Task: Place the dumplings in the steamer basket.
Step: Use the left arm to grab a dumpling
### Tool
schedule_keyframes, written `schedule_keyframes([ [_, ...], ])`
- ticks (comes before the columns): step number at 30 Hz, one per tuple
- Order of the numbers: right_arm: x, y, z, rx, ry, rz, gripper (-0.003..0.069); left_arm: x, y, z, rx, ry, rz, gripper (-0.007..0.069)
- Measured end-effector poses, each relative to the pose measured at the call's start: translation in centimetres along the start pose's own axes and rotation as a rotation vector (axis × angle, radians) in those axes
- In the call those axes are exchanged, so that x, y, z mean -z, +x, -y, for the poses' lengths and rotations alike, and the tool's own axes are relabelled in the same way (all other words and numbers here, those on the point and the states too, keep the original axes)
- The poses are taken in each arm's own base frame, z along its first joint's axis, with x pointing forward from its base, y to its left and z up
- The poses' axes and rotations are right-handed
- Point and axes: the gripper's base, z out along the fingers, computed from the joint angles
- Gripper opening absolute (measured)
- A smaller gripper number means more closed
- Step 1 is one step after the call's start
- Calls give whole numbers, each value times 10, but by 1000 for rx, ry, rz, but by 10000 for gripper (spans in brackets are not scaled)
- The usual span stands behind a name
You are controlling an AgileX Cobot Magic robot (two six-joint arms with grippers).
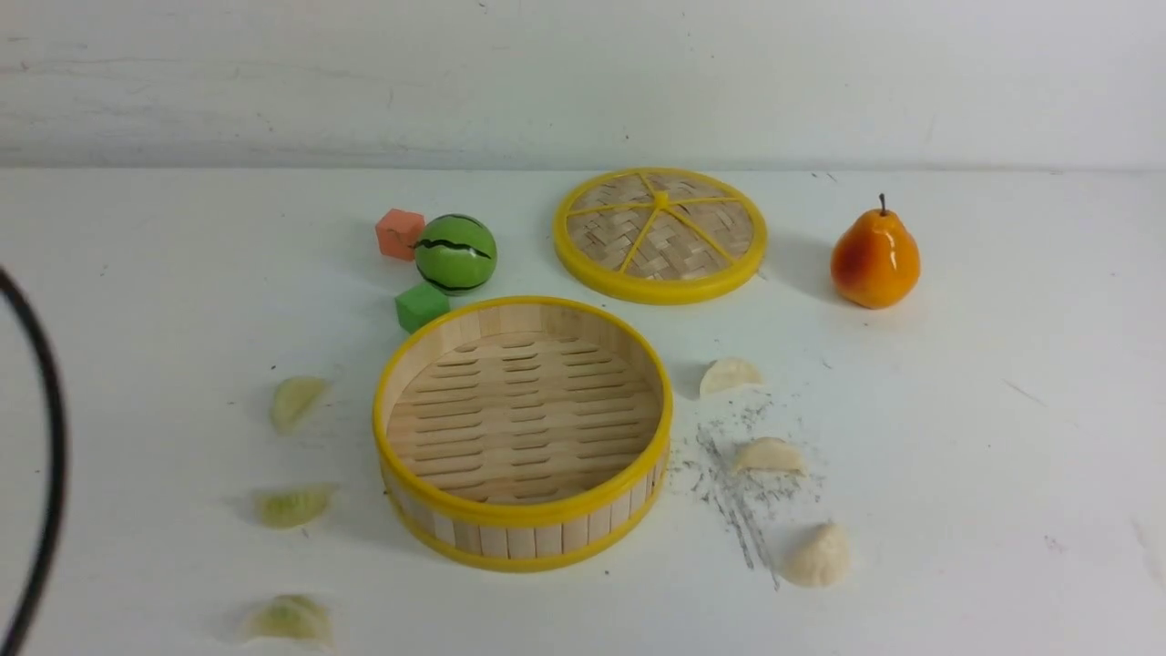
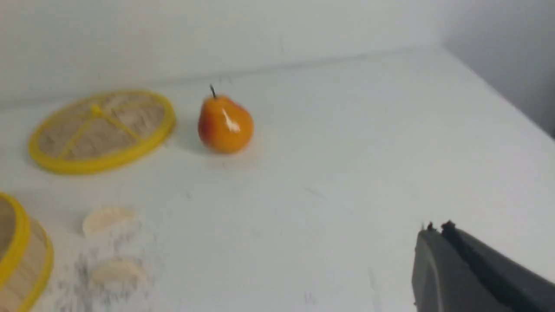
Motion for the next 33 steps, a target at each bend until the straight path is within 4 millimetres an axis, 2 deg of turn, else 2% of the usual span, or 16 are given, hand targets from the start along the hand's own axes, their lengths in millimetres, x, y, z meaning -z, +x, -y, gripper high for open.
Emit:
schedule_keyframes([
  [3, -23, 15, -14, 81, -95, -272, -12, -23, 14, 12, -55, 73, -306, -14],
  [7, -49, 34, -37, 157, -288, -535, -10, -49, 30, 27, -87, 241, -573, -14],
  [9, -60, 41, -46, 199, -375, -608, -10, -61, 35, 30, -108, 299, -648, -14],
  [12, -75, 49, -59, 256, -492, -674, -8, -77, 39, 31, -134, 333, -709, -14],
  [17, -91, 60, -73, 342, -609, -711, -8, -105, 41, 22, -203, 264, -750, -14],
  [23, -90, 64, -84, 359, -669, -720, -8, -129, 50, 18, -408, 186, -847, 20],
  [27, -86, 66, -92, 396, -720, -715, -7, -150, 61, 33, -683, 171, -871, 157],
  [29, -84, 67, -94, 418, -744, -713, -7, -162, 69, 38, -842, 157, -854, 255],
  [33, -82, 67, -97, 411, -766, -719, -5, -175, 78, 38, -994, 140, -847, 368],
])
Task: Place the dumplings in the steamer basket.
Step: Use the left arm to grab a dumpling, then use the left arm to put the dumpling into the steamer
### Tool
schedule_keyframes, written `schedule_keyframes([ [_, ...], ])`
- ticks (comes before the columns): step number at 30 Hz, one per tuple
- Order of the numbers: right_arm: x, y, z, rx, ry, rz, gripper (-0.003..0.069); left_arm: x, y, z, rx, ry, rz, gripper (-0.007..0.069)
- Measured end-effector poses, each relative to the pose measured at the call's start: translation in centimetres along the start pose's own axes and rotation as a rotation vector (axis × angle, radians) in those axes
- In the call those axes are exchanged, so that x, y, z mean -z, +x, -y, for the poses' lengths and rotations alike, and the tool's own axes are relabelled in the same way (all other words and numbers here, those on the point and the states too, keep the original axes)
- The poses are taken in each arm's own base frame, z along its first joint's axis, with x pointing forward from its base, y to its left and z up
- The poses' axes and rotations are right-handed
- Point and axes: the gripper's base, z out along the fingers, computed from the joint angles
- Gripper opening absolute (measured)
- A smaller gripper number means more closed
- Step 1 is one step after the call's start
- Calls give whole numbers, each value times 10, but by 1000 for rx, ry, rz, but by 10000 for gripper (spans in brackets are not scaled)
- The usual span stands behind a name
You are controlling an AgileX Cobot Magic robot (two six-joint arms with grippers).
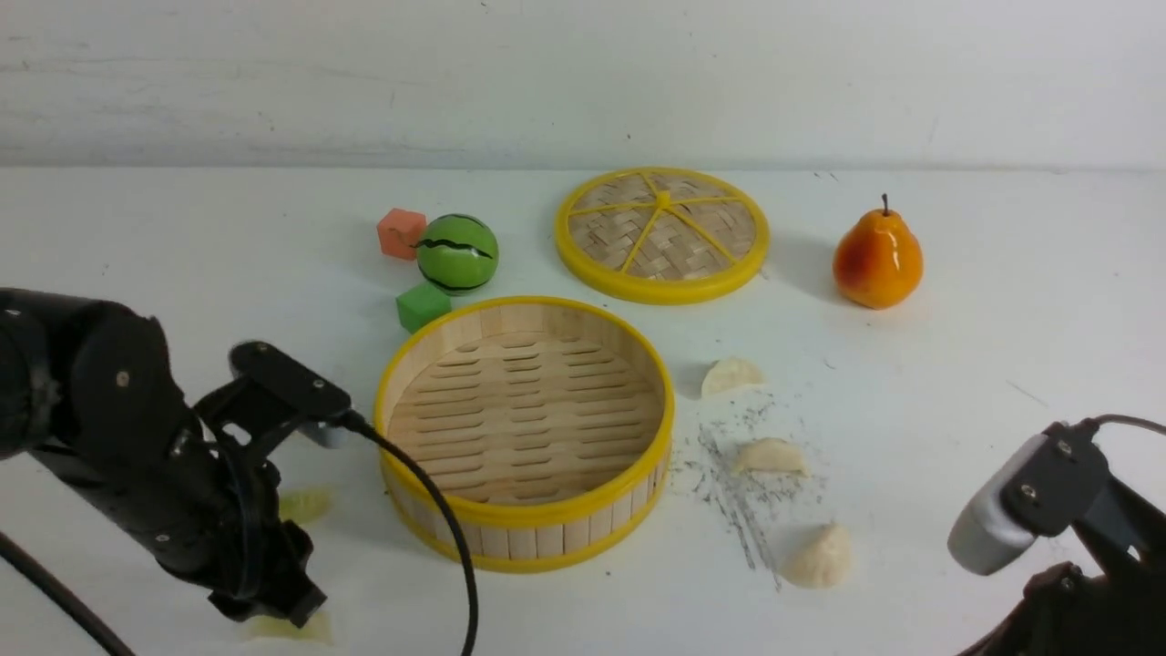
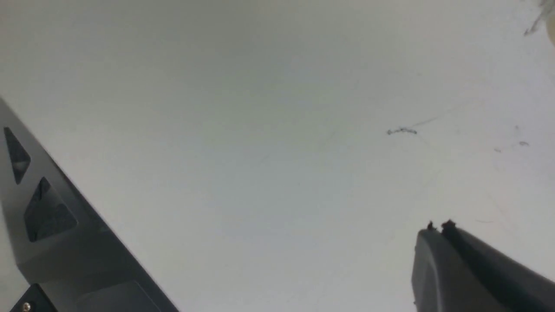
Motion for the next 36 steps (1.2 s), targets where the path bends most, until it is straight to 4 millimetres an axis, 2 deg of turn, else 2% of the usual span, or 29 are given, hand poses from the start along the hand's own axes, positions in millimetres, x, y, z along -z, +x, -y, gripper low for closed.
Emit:
schedule_keyframes([
  [3, 0, -1, -1, -8, -14, 8, -4, -12, -3, 1, -49, -9, -17, 420],
  [7, 0, -1, -2, -3, -27, 13, -2, -26, -3, 1, -153, 7, -55, 419],
  [9, 0, -2, -3, -8, -33, 18, -1, -31, -2, 1, -177, 14, -67, 398],
  [12, 0, -2, -3, -6, -36, 18, 0, -36, -3, 3, -166, 39, -72, 267],
  [13, 0, -2, -3, -7, -37, 19, 0, -37, -3, 3, -161, 42, -72, 248],
  [14, 0, -2, -3, -6, -37, 18, 1, -37, -3, 5, -131, 57, -64, 183],
  [15, 0, -2, -3, -6, -38, 19, 2, -37, -4, 6, -108, 66, -58, 164],
  [23, 0, -3, -2, -6, -27, 33, 6, -32, -12, 22, 164, 248, -24, 150],
  [26, 0, -4, -2, -8, -23, 40, 7, -16, -20, 27, 255, 335, -26, 150],
  [30, 0, -5, -1, -10, -9, 58, 9, 25, -51, 22, 329, 373, 97, 150],
  [31, 0, -6, -1, -12, -8, 61, 9, 34, -60, 18, 356, 368, 137, 150],
  [32, 0, -6, -1, -14, -7, 65, 10, 51, -78, 11, 413, 351, 212, 150],
  [35, 0, -6, 0, -15, -3, 70, 12, 73, -111, -5, 515, 307, 313, 150],
  [36, 0, -7, 0, -15, -2, 72, 12, 75, -121, -12, 543, 280, 322, 150],
])
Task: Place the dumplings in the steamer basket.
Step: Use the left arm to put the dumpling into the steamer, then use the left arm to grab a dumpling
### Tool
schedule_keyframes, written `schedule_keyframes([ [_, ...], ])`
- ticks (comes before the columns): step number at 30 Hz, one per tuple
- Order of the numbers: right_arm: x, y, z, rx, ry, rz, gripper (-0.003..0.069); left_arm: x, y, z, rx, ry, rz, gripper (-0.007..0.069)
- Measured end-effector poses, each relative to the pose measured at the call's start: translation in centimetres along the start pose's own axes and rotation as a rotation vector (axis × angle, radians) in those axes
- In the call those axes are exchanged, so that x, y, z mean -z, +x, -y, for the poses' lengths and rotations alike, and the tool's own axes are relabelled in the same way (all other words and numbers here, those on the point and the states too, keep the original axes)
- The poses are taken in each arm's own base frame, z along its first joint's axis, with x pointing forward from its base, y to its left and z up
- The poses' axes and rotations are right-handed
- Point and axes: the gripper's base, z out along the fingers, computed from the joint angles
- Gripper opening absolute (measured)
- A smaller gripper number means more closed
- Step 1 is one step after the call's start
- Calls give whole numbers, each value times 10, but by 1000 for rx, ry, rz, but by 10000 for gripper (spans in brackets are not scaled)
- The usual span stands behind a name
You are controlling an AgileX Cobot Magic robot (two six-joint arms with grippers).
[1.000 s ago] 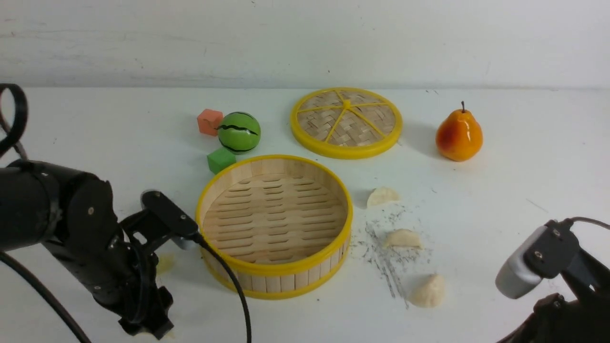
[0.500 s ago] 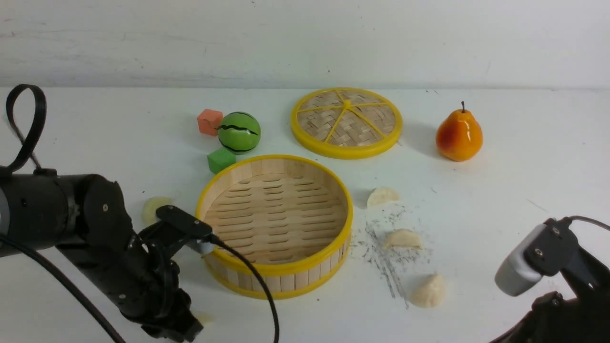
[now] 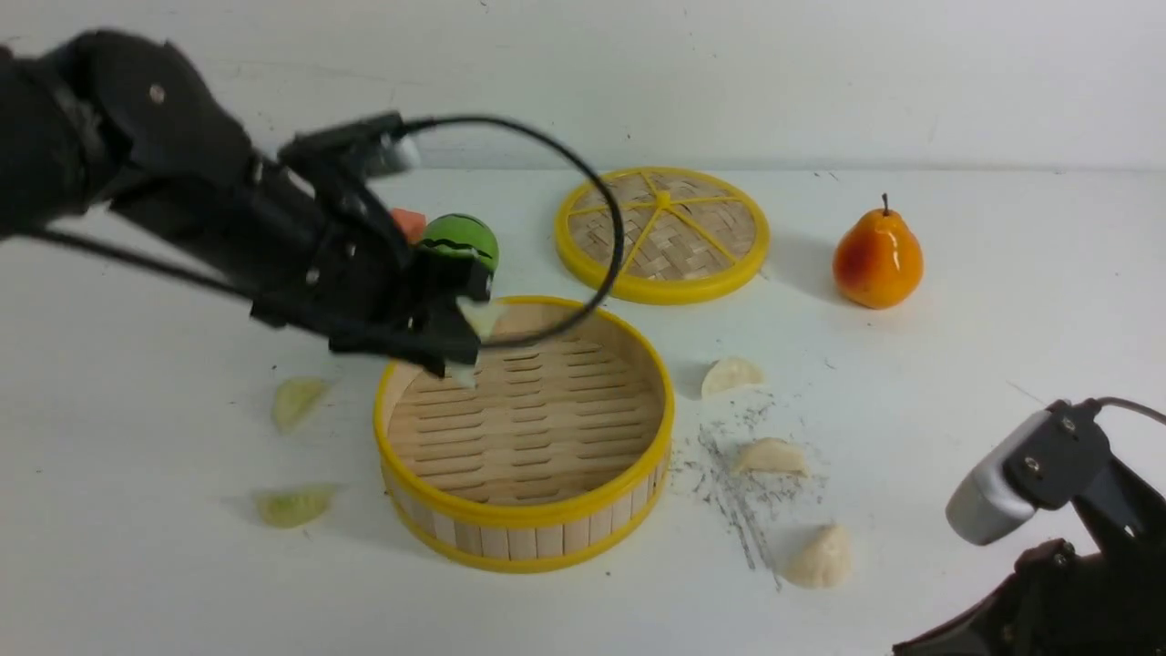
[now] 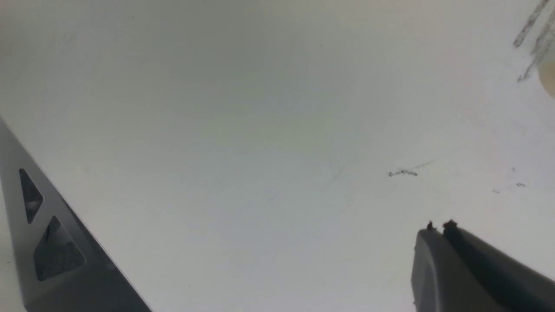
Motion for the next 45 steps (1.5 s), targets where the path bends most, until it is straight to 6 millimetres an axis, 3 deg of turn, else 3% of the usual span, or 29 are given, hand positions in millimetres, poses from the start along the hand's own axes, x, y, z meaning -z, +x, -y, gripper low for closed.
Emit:
schedule_keyframes([
  [3, 0, 0, 0, 0, 1, 1, 12, -20, -23, -7, 56, -75, -21, 150],
  [4, 0, 0, 0, 0, 3, 3, 12, -35, -32, -14, 90, -127, -54, 150],
  [10, 0, -1, 1, -1, 6, 7, 12, -102, -40, -37, 182, -237, -219, 150],
  [15, 0, -1, 1, -1, 7, 9, 14, -121, -42, -31, 175, -247, -226, 155],
  [19, 0, -1, 1, -1, 8, 9, 13, -133, -38, -27, 163, -249, -246, 260],
  [22, 0, -1, 1, -1, 8, 9, 13, -133, -38, -28, 160, -255, -246, 340],
  [26, 0, -1, 1, -3, 8, 12, 15, -127, -40, -27, 147, -266, -239, 378],
  [29, 0, -1, 0, -4, 5, 11, 17, -103, -50, -23, 94, -314, -193, 376],
  [32, 0, -1, 0, -5, 4, 12, 21, -62, -62, -21, 2, -413, -117, 375],
  [36, 0, -1, 0, -5, 4, 12, 23, -38, -68, -43, 6, -500, -106, 375],
  [42, 0, -1, 0, -5, 4, 12, 27, -60, -55, -110, 120, -532, -238, 375],
  [45, 0, -1, 0, -5, 5, 13, 31, -75, -48, -126, 113, -519, -298, 375],
])
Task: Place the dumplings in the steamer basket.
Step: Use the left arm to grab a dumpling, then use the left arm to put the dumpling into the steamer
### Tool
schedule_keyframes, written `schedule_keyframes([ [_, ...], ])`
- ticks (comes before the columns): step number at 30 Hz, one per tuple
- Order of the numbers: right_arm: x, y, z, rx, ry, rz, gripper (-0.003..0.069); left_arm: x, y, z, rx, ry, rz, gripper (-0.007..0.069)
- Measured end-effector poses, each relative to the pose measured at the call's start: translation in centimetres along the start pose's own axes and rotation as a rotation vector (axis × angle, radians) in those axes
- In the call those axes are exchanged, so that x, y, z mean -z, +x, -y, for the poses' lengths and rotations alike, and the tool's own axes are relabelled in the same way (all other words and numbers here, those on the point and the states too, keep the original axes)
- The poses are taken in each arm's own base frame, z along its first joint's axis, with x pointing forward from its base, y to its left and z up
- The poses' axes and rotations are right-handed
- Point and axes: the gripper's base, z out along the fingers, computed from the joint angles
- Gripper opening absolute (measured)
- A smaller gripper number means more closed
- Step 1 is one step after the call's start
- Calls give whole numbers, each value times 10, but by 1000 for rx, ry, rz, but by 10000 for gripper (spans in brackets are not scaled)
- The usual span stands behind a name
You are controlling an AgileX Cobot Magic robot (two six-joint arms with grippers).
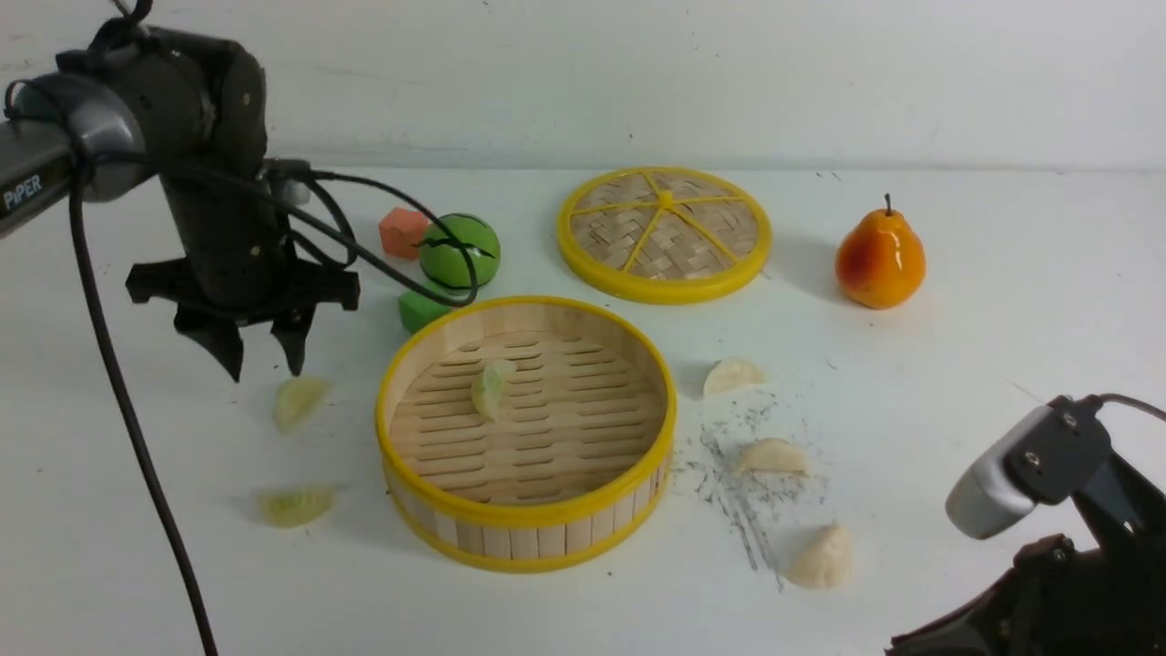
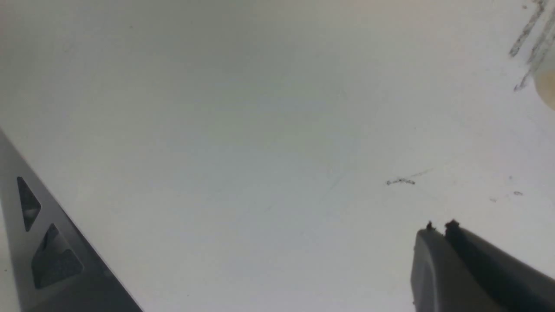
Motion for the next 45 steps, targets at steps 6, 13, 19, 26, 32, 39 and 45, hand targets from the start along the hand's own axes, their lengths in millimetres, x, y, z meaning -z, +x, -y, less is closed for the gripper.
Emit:
schedule_keyframes([
  [6, 0, -1, 0, 0, 5, 6, 34, -33, -7, 7, -127, 30, 14, 375],
  [13, 0, -1, 1, 0, 8, 8, 41, -57, -10, 6, -212, -2, 9, 280],
  [19, 0, -1, 1, 0, 12, 13, 41, -57, -10, 7, -206, 9, 14, 239],
  [26, 0, -1, 1, 0, 14, 16, 49, -23, -9, 12, -100, 103, 50, 239],
  [32, 0, -3, 3, 0, 28, 30, 56, 64, -4, 49, -75, 328, 217, 239],
  [39, 0, -3, 3, 0, 30, 33, 62, 30, 21, 145, -151, 283, 163, 239],
  [45, 0, -3, 3, 0, 28, 30, 65, -8, 23, 165, -84, 218, 164, 239],
])
